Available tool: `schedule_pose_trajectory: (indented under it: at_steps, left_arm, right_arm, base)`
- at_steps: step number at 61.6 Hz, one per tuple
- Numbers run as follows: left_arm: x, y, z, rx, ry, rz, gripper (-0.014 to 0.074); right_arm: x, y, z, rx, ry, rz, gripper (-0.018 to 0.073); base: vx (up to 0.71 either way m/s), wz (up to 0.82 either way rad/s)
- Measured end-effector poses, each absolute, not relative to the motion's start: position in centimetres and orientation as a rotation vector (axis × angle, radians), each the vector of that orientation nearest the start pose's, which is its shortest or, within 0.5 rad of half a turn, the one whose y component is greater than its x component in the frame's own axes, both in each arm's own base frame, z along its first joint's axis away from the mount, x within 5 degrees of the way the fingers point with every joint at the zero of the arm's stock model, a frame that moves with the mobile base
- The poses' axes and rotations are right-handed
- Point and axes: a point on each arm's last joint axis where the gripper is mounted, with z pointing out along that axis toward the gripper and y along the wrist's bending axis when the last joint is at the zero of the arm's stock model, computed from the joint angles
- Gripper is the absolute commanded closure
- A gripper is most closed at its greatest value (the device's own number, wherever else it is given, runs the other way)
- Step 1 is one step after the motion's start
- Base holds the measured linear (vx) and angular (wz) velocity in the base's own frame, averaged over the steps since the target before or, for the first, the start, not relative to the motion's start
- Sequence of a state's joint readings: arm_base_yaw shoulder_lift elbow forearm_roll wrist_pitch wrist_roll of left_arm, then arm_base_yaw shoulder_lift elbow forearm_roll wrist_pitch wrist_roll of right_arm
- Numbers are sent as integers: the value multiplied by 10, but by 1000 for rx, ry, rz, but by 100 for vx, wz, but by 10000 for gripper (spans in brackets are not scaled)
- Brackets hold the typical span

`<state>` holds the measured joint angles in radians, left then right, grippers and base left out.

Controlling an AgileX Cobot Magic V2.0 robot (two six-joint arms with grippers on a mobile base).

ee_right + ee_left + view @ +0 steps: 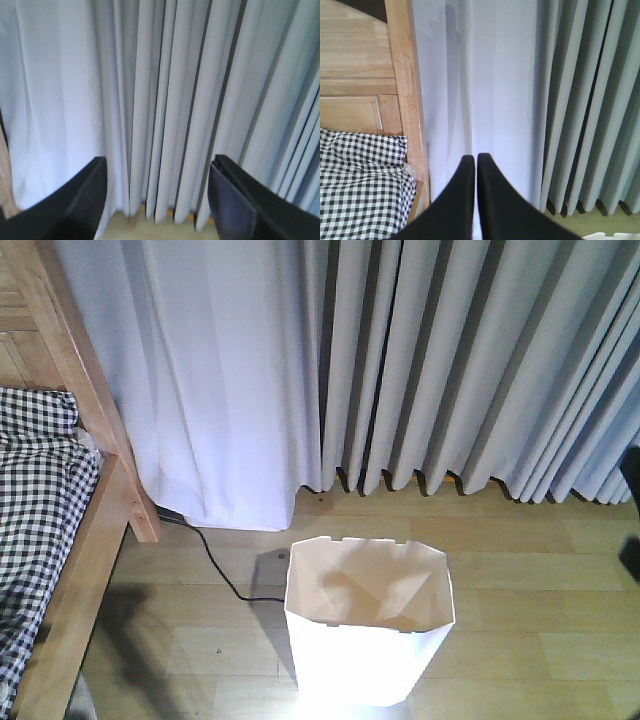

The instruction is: Move trash bin to bedside with robot

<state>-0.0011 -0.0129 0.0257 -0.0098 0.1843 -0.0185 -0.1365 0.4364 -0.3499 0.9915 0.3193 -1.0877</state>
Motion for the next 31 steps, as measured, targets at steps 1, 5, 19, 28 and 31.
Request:
schedule_pose_trajectory:
  at_steps: [1,5,19,28,31]
  left_arm:
    - [56,0,188,-21,1681,-24,603]
    - [56,0,188,-21,1681,-24,603]
    - [56,0,188,-21,1681,-24,603]
    - [56,0,188,-21,1681,-24,603]
    - [56,0,188,-21,1681,-24,603]
  right_arm:
    - [96,11,282,-179,1722,43,111]
    - [86,12,275,-181,1693,38,111]
    - [74,11,258,-150,1651,13,211]
    - [74,8,260,-118,1625,-13,461]
    - [74,8,261,-113,1622,-17,559]
  base:
    - [0,0]
    - [0,0]
    - [0,0]
    - [0,0]
    - [0,0]
